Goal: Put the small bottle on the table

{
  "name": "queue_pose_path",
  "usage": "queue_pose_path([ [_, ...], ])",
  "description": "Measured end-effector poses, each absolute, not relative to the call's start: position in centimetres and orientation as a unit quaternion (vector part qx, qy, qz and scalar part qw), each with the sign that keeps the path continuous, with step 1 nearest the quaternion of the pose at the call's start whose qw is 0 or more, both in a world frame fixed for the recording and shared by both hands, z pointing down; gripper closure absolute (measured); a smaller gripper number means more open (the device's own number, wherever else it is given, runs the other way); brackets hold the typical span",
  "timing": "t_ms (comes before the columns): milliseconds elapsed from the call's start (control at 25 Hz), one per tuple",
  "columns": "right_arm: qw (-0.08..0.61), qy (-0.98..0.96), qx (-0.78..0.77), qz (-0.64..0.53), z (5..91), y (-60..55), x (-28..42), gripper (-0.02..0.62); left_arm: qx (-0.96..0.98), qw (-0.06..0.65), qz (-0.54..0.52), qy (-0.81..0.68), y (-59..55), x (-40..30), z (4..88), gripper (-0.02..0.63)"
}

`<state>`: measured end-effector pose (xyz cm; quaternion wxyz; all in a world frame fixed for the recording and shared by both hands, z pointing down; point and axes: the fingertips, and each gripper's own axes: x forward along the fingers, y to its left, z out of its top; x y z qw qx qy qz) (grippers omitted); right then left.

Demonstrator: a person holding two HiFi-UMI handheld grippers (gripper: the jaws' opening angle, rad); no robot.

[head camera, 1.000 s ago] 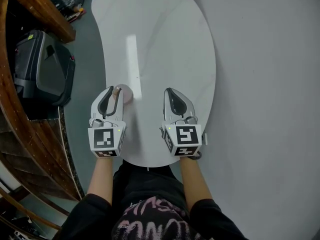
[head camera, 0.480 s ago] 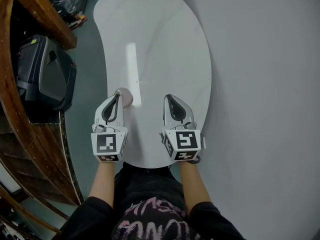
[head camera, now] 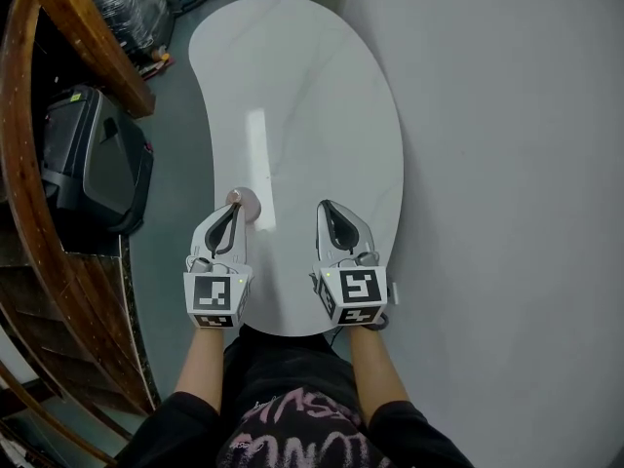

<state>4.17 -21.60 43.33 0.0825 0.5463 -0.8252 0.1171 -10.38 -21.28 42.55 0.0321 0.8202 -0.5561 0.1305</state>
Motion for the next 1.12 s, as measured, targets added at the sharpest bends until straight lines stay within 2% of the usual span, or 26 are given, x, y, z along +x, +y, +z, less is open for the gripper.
queue_pose_path([
  [1120, 0.057, -0.837, 0.539, 0.068, 37.7, -18.3, 4.1, 0.575, 0.826, -0.01, 0.105, -0.554, -18.2, -9.7, 36.4, 0.606],
])
